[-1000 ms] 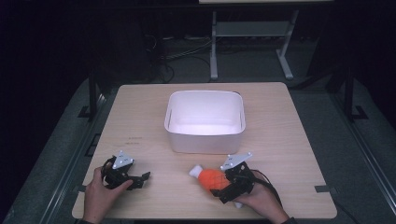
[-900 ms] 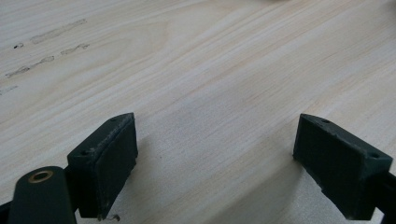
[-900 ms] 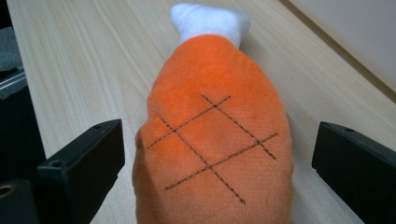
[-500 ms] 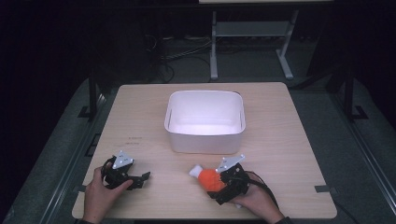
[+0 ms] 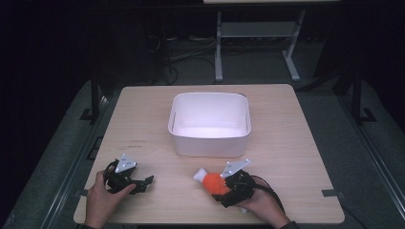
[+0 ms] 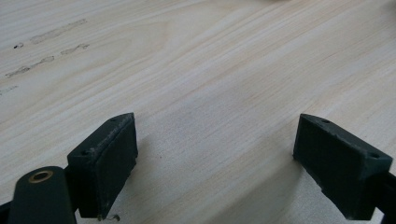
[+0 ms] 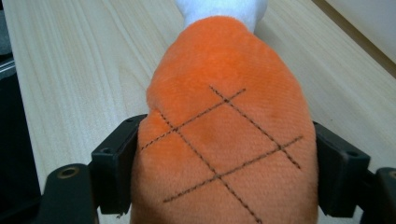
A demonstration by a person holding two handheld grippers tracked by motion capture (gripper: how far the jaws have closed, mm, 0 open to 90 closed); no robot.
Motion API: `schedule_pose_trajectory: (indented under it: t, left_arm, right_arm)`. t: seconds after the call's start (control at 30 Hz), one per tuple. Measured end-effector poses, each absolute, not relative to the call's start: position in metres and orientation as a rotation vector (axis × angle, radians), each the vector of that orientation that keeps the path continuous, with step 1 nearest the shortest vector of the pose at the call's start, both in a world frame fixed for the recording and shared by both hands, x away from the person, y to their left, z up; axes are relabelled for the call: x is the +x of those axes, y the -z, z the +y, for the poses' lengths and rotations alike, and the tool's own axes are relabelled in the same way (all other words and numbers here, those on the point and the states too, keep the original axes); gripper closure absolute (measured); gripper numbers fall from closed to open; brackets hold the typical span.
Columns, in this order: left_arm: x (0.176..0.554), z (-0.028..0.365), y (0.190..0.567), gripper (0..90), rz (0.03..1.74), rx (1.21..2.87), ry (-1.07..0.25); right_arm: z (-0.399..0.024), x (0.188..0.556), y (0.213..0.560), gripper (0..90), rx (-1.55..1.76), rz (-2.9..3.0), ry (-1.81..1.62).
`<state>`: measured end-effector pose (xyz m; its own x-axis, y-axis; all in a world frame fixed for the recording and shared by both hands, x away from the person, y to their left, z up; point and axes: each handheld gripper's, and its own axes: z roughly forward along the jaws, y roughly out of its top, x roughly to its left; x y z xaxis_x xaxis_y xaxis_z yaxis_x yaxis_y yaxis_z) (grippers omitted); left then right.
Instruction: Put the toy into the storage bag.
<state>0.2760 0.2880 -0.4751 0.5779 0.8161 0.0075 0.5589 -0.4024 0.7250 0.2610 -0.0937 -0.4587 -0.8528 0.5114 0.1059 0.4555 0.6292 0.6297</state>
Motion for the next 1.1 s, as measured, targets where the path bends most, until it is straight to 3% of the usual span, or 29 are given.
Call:
schedule_pose_trajectory:
  t: [1.1]
  left_arm:
    - [0.276, 0.288, 0.475, 12.9, 1.091, 2.117, -0.477]
  right_arm:
    - [-0.159, 0.256, 0.444, 22.6, 0.915, 2.664, -1.044]
